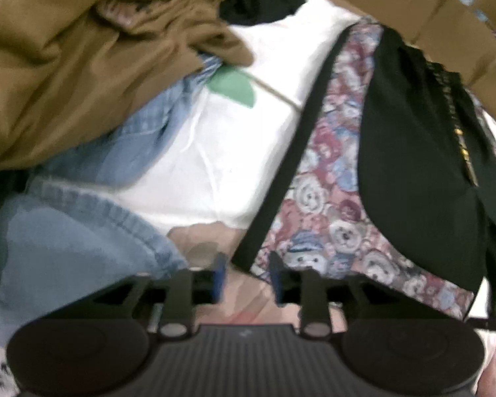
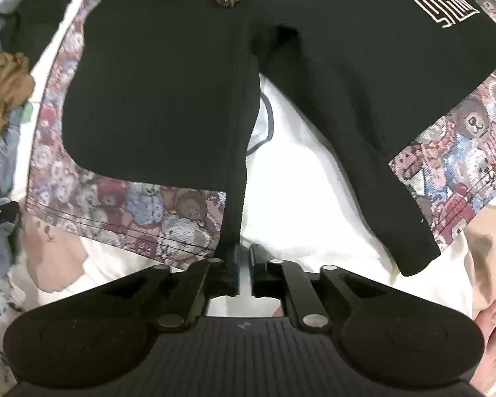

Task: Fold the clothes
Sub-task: 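Open the right tool to release the hem while the left tool holds the panel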

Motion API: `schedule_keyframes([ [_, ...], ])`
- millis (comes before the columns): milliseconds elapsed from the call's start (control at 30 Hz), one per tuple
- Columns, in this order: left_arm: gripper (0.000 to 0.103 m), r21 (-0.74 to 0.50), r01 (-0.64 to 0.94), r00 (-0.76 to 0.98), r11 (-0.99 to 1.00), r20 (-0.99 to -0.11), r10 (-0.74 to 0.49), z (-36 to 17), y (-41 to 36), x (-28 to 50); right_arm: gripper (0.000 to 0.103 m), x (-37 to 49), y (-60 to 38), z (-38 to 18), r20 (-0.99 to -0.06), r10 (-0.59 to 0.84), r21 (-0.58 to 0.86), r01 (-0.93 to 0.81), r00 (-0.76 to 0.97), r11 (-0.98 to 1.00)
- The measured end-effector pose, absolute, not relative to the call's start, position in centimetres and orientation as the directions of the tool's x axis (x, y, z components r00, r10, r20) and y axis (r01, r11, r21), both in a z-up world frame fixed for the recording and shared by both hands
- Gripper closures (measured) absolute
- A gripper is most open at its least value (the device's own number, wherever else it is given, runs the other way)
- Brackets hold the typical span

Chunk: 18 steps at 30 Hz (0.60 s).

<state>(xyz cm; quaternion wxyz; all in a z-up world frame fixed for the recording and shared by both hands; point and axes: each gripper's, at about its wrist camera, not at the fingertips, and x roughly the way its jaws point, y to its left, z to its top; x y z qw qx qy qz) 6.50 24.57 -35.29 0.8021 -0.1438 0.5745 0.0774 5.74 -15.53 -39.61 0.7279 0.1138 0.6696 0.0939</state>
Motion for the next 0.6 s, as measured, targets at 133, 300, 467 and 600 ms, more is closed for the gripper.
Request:
schedule_keyframes([
  [133, 0.054, -0.114, -0.208, 0.352, 0.972, -0.935, -0.034, -35.2, 23.4, 7.0, 0.069, 5.9, -15.9, -39.4, -0.938, 0.321, 0.327, 0.036, 0.129, 0.944],
  [300, 0.068, -0.072, -0.098, 0.366, 0.993, -0.93, -0.032, -36.1, 21.6, 8.0, 0.066, 6.5, -16.1, -40.5, -0.939, 0.314, 0.322, 0.031, 0.143, 0.946],
  [467, 0.069, -0.026, -0.067, 0.335, 0.997, -0.942, -0.002, -37.7, 20.8, 8.4, 0.066, 6.3, -16.4, -40.8, -0.937, 0.315, 0.323, 0.032, 0.154, 0.946],
  [600, 0.069, -0.019, -0.09, 0.328, 0.996, -0.945, 0.012, -38.7, 21.3, 8.2, 0.066, 6.2, -16.9, -40.9, -0.936, 0.317, 0.324, 0.027, 0.155, 0.946],
])
